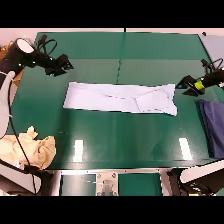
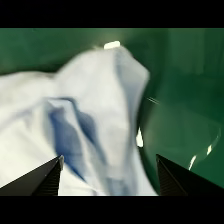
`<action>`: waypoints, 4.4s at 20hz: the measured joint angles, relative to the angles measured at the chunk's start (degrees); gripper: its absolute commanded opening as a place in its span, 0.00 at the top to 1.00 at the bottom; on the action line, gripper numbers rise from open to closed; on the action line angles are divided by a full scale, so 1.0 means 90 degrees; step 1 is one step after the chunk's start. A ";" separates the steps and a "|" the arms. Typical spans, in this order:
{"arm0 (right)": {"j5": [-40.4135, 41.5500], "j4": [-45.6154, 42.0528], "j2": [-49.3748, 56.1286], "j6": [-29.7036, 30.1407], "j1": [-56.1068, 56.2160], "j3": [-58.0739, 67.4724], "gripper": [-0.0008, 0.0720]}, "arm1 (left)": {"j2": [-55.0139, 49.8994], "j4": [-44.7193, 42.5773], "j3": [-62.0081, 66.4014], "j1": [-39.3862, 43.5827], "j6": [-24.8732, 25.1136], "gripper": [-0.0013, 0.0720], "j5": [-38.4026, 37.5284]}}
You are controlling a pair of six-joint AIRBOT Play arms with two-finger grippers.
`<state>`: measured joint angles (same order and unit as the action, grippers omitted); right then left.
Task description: Fold the shirts.
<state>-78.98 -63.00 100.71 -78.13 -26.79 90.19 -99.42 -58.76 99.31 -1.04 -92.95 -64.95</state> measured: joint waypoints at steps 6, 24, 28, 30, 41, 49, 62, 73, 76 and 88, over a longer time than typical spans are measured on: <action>-0.0758 0.1059 0.0933 0.1319 -0.0481 0.0058 0.02 | -0.0012 0.0104 0.0250 -0.0053 0.0002 0.95 -0.0595; -0.0559 0.1598 0.1736 0.2157 0.0342 0.0226 0.96 | -0.0027 0.0253 0.0277 0.0306 0.0274 0.95 -0.0942; -0.0716 0.1479 0.1421 0.1809 0.0430 0.0721 0.95 | -0.0257 0.0253 0.0087 0.1209 0.0469 0.95 -0.0447; -0.1071 0.1617 0.1076 0.1581 0.0546 0.1047 0.95 | -0.0571 0.0257 0.0019 0.1814 0.0510 0.95 -0.0034; -0.2283 0.2387 -0.0367 0.0478 0.1666 0.2608 0.95 | -0.2407 0.1734 0.0610 0.4029 0.0695 0.95 0.2659; -0.2186 0.2387 -0.0313 0.0117 0.2132 0.2708 0.95 | -0.1615 0.1987 0.0709 0.3070 0.0950 0.95 0.1161; 0.1914 0.2407 0.1236 -0.1015 0.6285 0.2708 0.45 | 0.0726 0.2035 0.0716 -0.0274 0.1923 0.95 -0.1375; 0.2157 0.2227 0.1343 -0.1537 0.5379 0.2715 0.60 | 0.0833 0.1630 0.0704 -0.0833 0.2494 0.95 -0.1804; 0.0865 0.1472 0.1100 -0.1486 0.4444 0.2662 0.58 | 0.0833 0.1443 0.0704 -0.0845 0.2528 0.95 -0.1860; 0.0826 0.1938 0.1056 -0.0520 0.3334 0.0007 0.24 | 0.0833 0.1246 0.0704 -0.0855 0.2548 0.95 -0.1955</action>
<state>-71.55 -45.56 110.21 -82.81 3.22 90.26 -91.92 -47.55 105.65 -8.73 -70.02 -82.54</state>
